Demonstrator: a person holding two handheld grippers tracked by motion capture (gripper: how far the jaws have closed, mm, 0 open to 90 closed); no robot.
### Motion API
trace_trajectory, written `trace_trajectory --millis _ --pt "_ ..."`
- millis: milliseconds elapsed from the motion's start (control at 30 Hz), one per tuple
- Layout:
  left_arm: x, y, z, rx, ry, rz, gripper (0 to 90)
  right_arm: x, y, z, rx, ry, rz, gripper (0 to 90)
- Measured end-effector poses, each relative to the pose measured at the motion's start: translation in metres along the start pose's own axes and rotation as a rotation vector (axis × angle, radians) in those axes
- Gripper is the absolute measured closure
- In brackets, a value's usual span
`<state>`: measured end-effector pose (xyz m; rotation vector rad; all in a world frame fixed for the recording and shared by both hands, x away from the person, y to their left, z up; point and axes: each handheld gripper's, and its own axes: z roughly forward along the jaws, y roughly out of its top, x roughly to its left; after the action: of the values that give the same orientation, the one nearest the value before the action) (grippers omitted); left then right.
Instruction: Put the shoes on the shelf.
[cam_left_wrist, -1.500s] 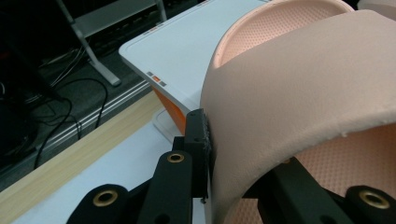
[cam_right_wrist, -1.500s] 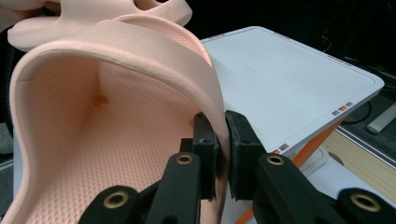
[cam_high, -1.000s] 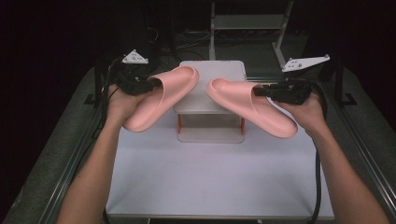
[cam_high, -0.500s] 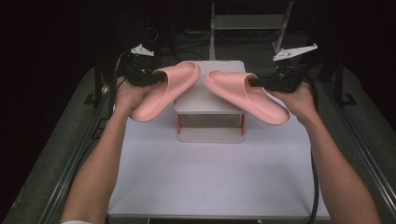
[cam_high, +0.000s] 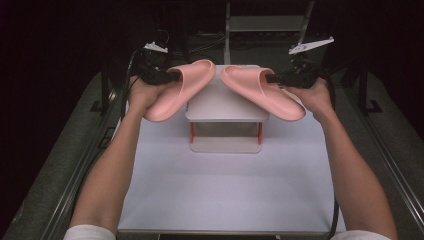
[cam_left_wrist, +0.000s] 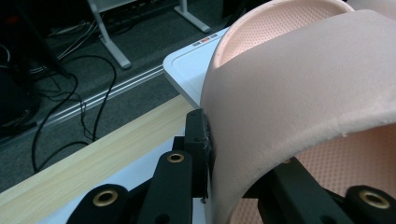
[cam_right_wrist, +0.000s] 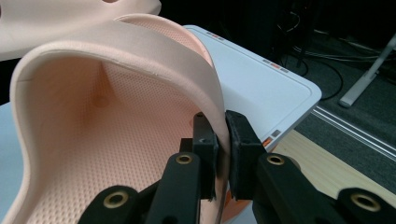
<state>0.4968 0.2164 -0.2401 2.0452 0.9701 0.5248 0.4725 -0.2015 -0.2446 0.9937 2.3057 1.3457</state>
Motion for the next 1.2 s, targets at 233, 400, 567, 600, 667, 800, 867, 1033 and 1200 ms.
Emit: trace_trajectory --millis 233,400,567,600,667,800,867,1033,1200 --pt "0.000 0.009 0.007 0.022 0.006 0.008 78.4 -0.010 0.008 0.006 0.013 -0.025 0.015 82.9" --pt "-0.001 0.013 0.014 0.041 0.010 0.012 78.4 -0.017 0.014 0.012 0.033 -0.049 0.025 82.9" --pt "-0.002 0.016 0.020 0.055 0.007 0.016 78.3 -0.021 0.015 0.014 0.037 -0.066 0.039 82.9" --pt "-0.003 0.017 0.022 0.059 0.005 0.021 78.3 -0.021 0.015 0.015 0.037 -0.069 0.038 82.9" --pt "-0.005 0.019 0.025 0.065 0.009 0.023 78.3 -0.023 0.015 0.016 0.039 -0.075 0.046 82.9" --pt "-0.005 0.021 0.030 0.076 0.004 0.019 78.3 -0.024 0.014 0.020 0.055 -0.093 0.048 82.8" --pt "-0.005 0.022 0.032 0.080 0.010 0.022 78.3 -0.025 0.013 0.021 0.059 -0.097 0.047 82.8" --pt "-0.005 0.024 0.035 0.086 0.019 0.019 78.0 -0.026 0.013 0.025 0.062 -0.108 0.056 82.9" --pt "-0.007 0.027 0.037 0.091 0.027 0.020 75.7 -0.025 0.014 0.027 0.062 -0.126 0.065 82.8"
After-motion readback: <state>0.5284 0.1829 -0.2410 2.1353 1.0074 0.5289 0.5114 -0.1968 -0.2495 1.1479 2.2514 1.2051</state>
